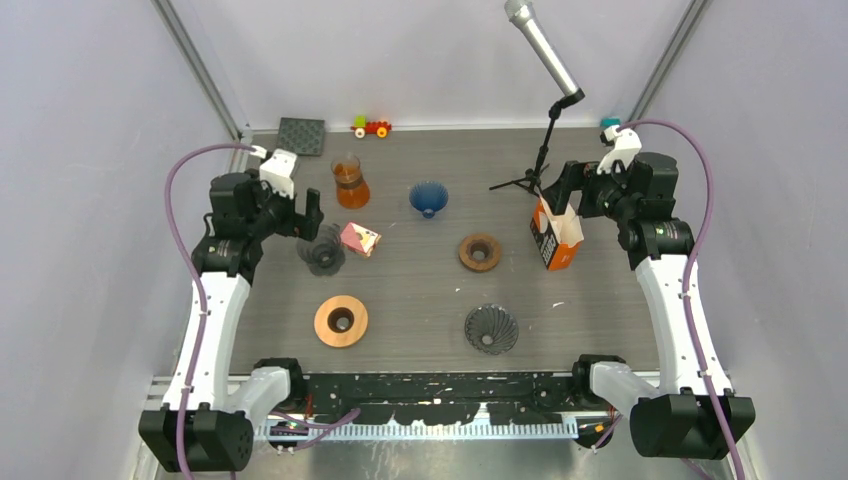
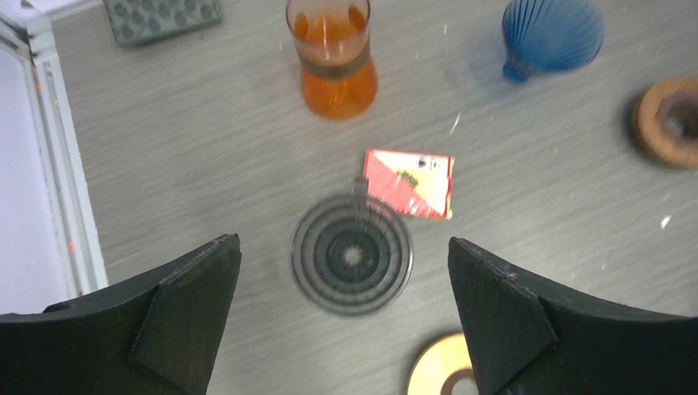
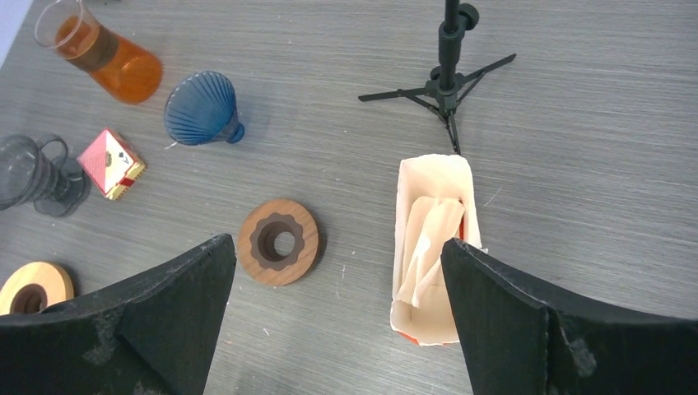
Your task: Place the coffee filter in the dripper
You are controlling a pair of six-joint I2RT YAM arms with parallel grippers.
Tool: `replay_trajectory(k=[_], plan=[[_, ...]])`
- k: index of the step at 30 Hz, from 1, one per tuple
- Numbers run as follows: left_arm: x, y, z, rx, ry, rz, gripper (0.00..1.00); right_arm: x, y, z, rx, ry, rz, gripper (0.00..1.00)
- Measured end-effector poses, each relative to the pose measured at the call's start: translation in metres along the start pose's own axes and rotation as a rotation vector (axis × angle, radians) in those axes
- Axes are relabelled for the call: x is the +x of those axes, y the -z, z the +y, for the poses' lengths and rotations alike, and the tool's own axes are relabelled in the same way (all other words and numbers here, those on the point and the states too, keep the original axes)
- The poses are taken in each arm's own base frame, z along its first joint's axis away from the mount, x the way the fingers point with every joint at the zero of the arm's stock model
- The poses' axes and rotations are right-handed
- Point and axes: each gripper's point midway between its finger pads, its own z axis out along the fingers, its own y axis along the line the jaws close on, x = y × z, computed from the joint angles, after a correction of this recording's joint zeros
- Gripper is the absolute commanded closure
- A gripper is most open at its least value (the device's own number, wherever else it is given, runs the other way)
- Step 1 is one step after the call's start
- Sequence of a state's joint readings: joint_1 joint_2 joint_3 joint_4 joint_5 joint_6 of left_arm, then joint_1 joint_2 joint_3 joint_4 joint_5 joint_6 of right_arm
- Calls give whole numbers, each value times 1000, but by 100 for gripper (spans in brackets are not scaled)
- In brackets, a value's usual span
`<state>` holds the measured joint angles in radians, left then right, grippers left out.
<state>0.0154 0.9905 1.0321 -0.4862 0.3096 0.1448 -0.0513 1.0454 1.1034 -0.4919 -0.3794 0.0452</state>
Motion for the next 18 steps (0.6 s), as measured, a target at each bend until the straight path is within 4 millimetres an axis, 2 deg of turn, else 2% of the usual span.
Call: replay_trajectory(k=[5,7,12,18], plan=[[44,8,3,-9,-60,185,3,3,1,6,-37,17,11,0],[64,6,7,-16,-61,279,7,3,1,7,-47,19,13,0],[104,-12,20,-15,-29,488,18,4,1,11,-67,24,14,0],[134,-39,36,-4,33,639,29,4,1,11,-73,27,15,0]])
